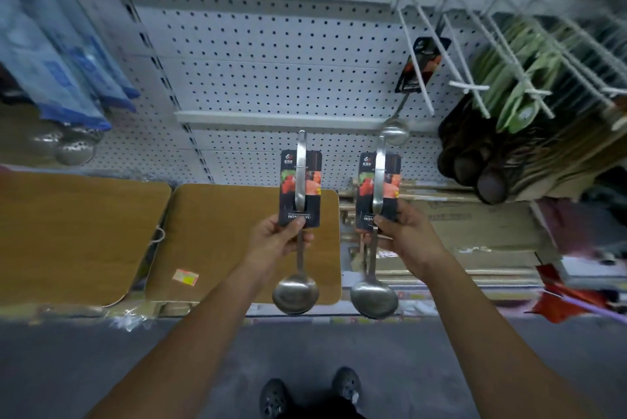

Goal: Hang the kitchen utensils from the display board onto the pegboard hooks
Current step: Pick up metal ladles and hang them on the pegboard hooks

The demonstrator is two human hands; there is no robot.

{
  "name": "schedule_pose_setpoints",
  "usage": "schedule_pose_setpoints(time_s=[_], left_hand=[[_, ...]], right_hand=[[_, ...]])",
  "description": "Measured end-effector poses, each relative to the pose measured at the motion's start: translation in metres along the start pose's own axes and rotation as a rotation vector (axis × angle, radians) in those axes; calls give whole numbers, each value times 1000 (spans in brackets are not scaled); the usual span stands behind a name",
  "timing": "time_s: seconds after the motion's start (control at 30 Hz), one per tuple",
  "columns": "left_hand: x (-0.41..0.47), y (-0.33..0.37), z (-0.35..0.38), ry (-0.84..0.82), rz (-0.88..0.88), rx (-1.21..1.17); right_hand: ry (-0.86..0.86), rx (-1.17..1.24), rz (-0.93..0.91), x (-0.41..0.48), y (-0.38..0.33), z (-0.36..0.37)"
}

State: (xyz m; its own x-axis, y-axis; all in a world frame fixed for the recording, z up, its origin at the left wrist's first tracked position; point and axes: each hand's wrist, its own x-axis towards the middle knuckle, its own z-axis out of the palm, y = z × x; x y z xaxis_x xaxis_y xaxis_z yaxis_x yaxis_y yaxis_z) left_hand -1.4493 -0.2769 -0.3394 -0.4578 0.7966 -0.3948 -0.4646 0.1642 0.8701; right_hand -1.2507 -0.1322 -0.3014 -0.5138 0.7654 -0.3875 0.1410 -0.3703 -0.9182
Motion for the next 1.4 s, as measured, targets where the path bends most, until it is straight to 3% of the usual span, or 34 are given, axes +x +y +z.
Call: schedule_pose_setpoints(time_s=[0.53, 1.4], left_hand=[[-24, 9, 40, -63, 43, 62], [-55, -9, 151, 84, 119, 138]], right_hand=[[151, 47, -54, -44, -6, -19], [5, 95, -201, -54, -42, -110]])
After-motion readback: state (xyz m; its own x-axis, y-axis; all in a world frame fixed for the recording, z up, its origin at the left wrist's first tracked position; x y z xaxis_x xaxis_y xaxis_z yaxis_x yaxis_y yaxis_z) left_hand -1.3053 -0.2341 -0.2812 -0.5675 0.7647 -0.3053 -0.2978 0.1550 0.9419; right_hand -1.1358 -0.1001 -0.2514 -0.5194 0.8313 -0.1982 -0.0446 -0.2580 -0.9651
